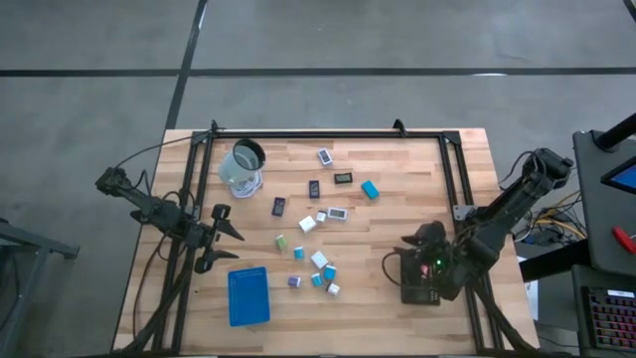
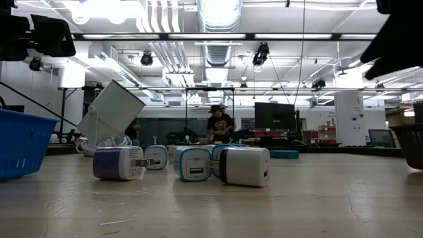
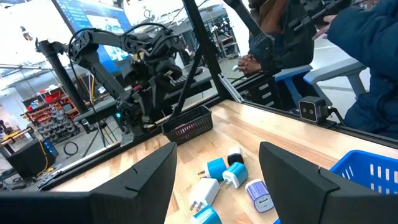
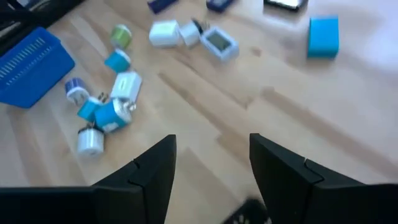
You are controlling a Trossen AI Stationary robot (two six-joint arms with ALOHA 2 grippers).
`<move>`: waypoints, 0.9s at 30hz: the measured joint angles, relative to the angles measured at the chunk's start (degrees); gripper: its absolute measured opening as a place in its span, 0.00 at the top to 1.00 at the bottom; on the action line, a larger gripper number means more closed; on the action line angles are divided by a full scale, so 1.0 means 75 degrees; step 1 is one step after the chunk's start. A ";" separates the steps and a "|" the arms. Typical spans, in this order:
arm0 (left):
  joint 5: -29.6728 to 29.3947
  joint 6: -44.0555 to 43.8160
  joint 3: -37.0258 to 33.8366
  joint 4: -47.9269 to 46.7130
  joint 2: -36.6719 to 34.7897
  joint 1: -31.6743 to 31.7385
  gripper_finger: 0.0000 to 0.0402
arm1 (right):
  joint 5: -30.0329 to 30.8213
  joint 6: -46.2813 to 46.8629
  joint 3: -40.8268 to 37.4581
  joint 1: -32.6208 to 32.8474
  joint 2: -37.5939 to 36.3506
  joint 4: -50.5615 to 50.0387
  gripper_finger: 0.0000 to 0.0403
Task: Pick & Place Office items
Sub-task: Put the bottom right light blue charger adapter into the black bin
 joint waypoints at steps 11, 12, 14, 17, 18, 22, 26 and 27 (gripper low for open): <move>0.0000 -0.0002 0.0000 -0.0001 0.0000 0.0000 0.42 | 0.0007 -0.3572 -0.0002 -0.0829 0.0038 0.2333 0.51; 0.0000 -0.0002 0.0000 0.0000 0.0000 -0.0003 0.42 | 0.0007 -0.4048 -0.0007 -0.0900 0.0058 0.2624 0.51; 0.0000 0.0001 0.0000 0.0001 0.0000 0.0000 0.42 | 0.0009 -0.4996 -0.0024 -0.1050 0.0153 0.3181 0.51; 0.0001 0.0000 0.0000 0.0000 0.0000 -0.0001 0.42 | 0.0007 -0.6056 -0.0032 -0.1268 0.0376 0.3772 0.51; 0.0002 -0.0001 0.0000 0.0002 0.0000 0.0000 0.42 | 0.0007 -0.6341 -0.0032 -0.1334 0.0453 0.3912 0.51; 0.0003 0.0001 0.0000 0.0002 0.0000 0.0000 0.42 | 0.0009 -0.7401 -0.0041 -0.1548 0.0839 0.4454 0.51; 0.0001 0.0000 0.0000 0.0001 0.0000 -0.0001 0.42 | 0.0004 -0.8526 -0.0061 -0.1561 0.1314 0.5468 0.51; 0.0001 0.0001 0.0000 0.0001 0.0000 -0.0001 0.42 | 0.0000 -0.8685 -0.0071 -0.1566 0.1417 0.5718 0.51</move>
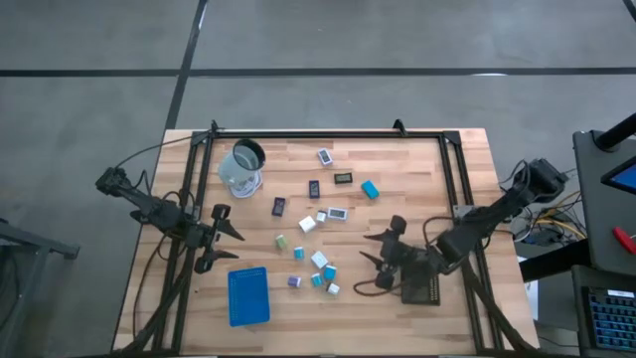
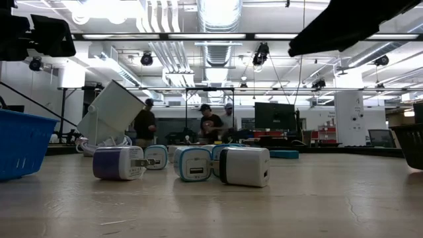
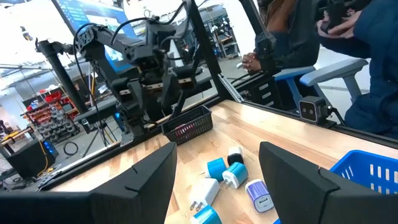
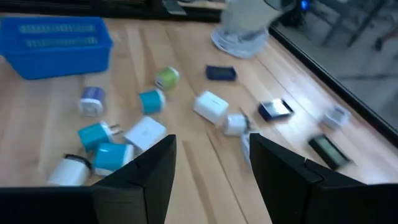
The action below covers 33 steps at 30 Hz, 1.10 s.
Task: Pick & Place Office items
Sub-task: Put the bottom right light blue charger adapter into the black bin
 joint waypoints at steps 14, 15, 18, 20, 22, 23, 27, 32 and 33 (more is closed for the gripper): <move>0.0002 -0.0001 0.0000 0.0000 -0.0003 -0.0002 0.42 | -0.0890 -0.0534 -0.0016 -0.0665 0.1591 0.2666 0.51; -0.0001 -0.0001 0.0000 0.0001 -0.0003 0.0001 0.42 | -0.1073 -0.0521 -0.0016 -0.0766 0.1759 0.2854 0.51; 0.0002 -0.0001 0.0000 0.0002 -0.0003 0.0001 0.42 | -0.1669 -0.0296 0.0065 -0.1053 0.2232 0.3178 0.51; 0.0002 0.0000 0.0000 -0.0001 -0.0002 -0.0001 0.42 | -0.2175 -0.0070 0.0172 -0.1240 0.2513 0.3327 0.51; 0.0001 -0.0003 0.0000 -0.0001 -0.0003 0.0001 0.42 | -0.2568 0.0052 0.0236 -0.1388 0.2722 0.3326 0.51; 0.0001 0.0000 0.0000 0.0002 -0.0002 0.0001 0.42 | -0.2727 0.0082 0.0284 -0.1431 0.2817 0.3346 0.51; 0.0001 -0.0002 0.0000 -0.0001 -0.0002 -0.0001 0.42 | -0.2905 0.0096 0.0354 -0.1462 0.3018 0.3435 0.51; 0.0002 -0.0001 0.0000 -0.0001 0.0000 0.0000 0.42 | -0.3526 0.0207 0.0398 -0.1453 0.3067 0.3466 0.51; -0.0001 -0.0003 0.0000 -0.0001 0.0000 0.0001 0.42 | -0.3579 0.0275 0.0412 -0.1453 0.3109 0.3464 0.51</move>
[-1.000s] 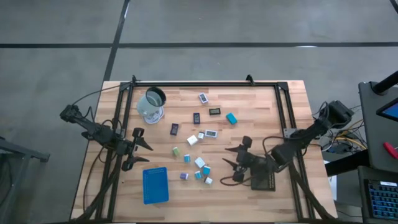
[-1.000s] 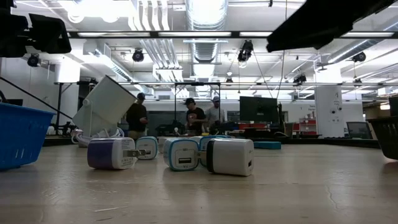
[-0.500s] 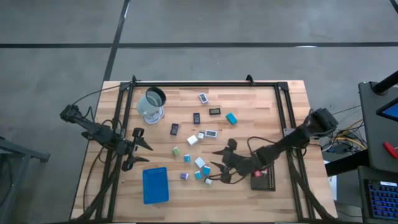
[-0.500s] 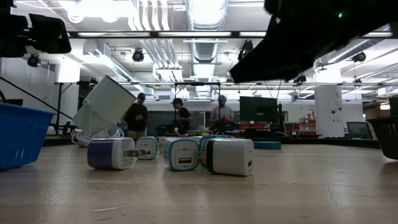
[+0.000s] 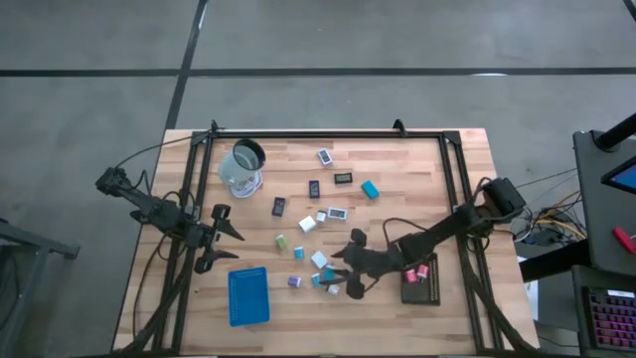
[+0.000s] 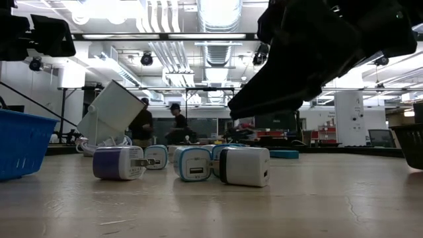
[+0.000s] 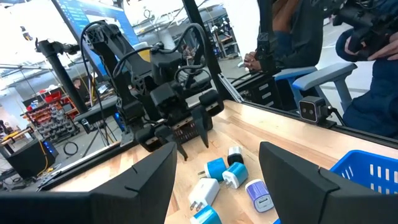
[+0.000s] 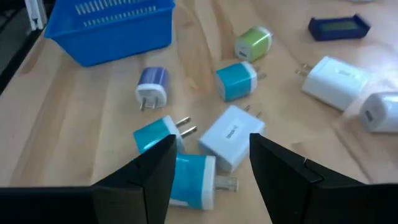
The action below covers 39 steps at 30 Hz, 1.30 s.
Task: Pick & Place Office items
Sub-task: Put the bottom right light blue charger adapter into the black bin
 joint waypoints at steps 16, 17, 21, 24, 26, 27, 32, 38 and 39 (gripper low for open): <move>0.0000 0.0000 0.0000 0.0011 0.0000 0.0000 0.42 | -0.0134 0.0263 0.0236 0.0015 0.0619 0.0088 0.51; -0.0005 0.0003 0.0000 0.0014 0.0002 0.0001 0.42 | -0.0132 0.0263 0.0236 0.0017 0.0630 0.0099 0.51; -0.0009 0.0002 0.0000 0.0014 0.0005 -0.0002 0.42 | -0.0268 0.0383 0.0244 0.0017 0.0732 0.0096 0.51; -0.0009 0.0003 0.0000 0.0017 0.0006 -0.0001 0.42 | -0.0386 0.0544 0.0277 0.0017 0.0844 0.0112 0.51; -0.0007 0.0003 0.0000 0.0017 0.0006 -0.0001 0.42 | -0.0534 0.0663 0.0283 0.0015 0.0854 0.0122 0.51; -0.0007 0.0001 0.0000 0.0017 0.0006 -0.0002 0.42 | -0.0607 0.0696 0.0283 0.0009 0.0854 0.0114 0.51; -0.0006 0.0000 0.0000 0.0017 0.0006 -0.0002 0.42 | -0.0634 0.0710 0.0283 0.0000 0.0854 0.0096 0.51; -0.0006 0.0001 0.0000 0.0020 0.0006 -0.0002 0.42 | -0.0674 0.0754 0.0283 -0.0003 0.0863 0.0084 0.51; -0.0006 0.0003 0.0000 0.0018 0.0006 -0.0002 0.42 | -0.0668 0.0751 0.0283 -0.0003 0.0862 0.0070 0.51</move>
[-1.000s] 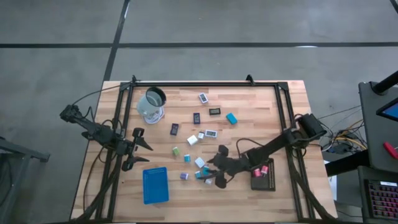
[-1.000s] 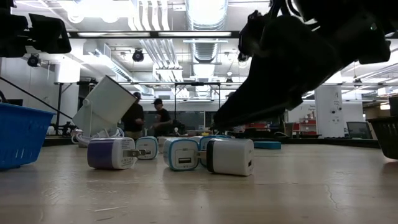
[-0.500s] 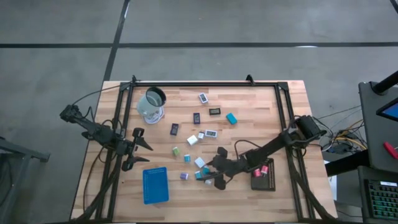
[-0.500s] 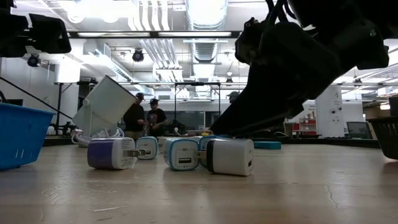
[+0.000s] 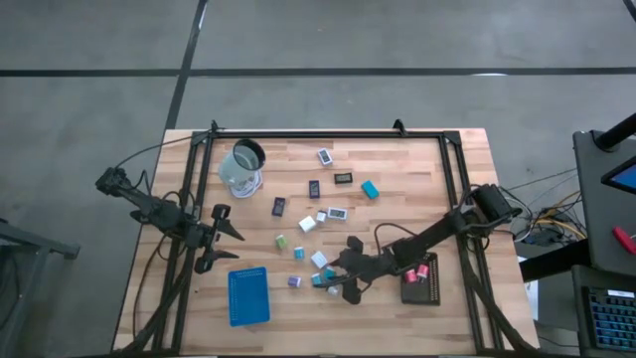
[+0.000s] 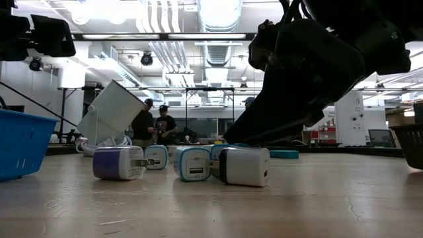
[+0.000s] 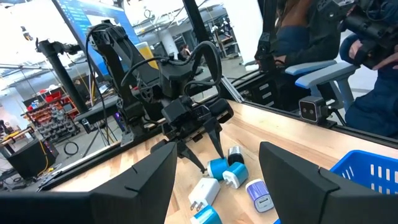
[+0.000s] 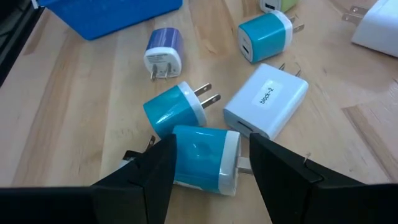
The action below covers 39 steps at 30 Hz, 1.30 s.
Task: Pick & Place Office items
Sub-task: Put the bottom right light blue charger adapter into the black bin
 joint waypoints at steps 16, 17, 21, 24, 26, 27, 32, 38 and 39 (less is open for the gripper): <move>0.0003 -0.0001 0.0000 0.0002 -0.0003 0.0000 0.42 | 0.0403 0.0407 0.0000 0.0003 -0.0356 -0.1203 0.51; 0.0001 0.0000 0.0000 0.0003 -0.0003 0.0003 0.42 | 0.0440 0.0437 -0.0007 0.0003 -0.0415 -0.1345 0.51; 0.0003 -0.0002 0.0000 0.0004 0.0000 0.0000 0.42 | 0.0472 0.0627 -0.0015 -0.0006 -0.0756 -0.2150 0.51; 0.0003 0.0000 0.0000 0.0005 0.0000 0.0001 0.42 | 0.0471 0.0969 -0.0019 -0.0004 -0.1012 -0.2767 0.51; 0.0003 -0.0003 0.0000 0.0005 -0.0001 0.0003 0.42 | 0.0465 0.1310 -0.0023 0.0019 -0.1162 -0.3171 0.51; 0.0003 0.0000 0.0000 0.0005 -0.0006 0.0000 0.42 | 0.0436 0.1493 -0.0020 0.0039 -0.1247 -0.3398 0.51; 0.0003 -0.0001 0.0000 0.0004 -0.0006 0.0002 0.42 | 0.0274 0.2356 -0.0015 0.0177 -0.1575 -0.4433 0.51; 0.0005 0.0000 0.0000 0.0005 -0.0006 0.0003 0.42 | 0.0157 0.3039 -0.0035 0.0411 -0.2156 -0.5796 0.51; 0.0006 -0.0001 0.0000 0.0005 -0.0006 0.0002 0.42 | 0.0108 0.3159 -0.0043 0.0442 -0.2275 -0.6095 0.51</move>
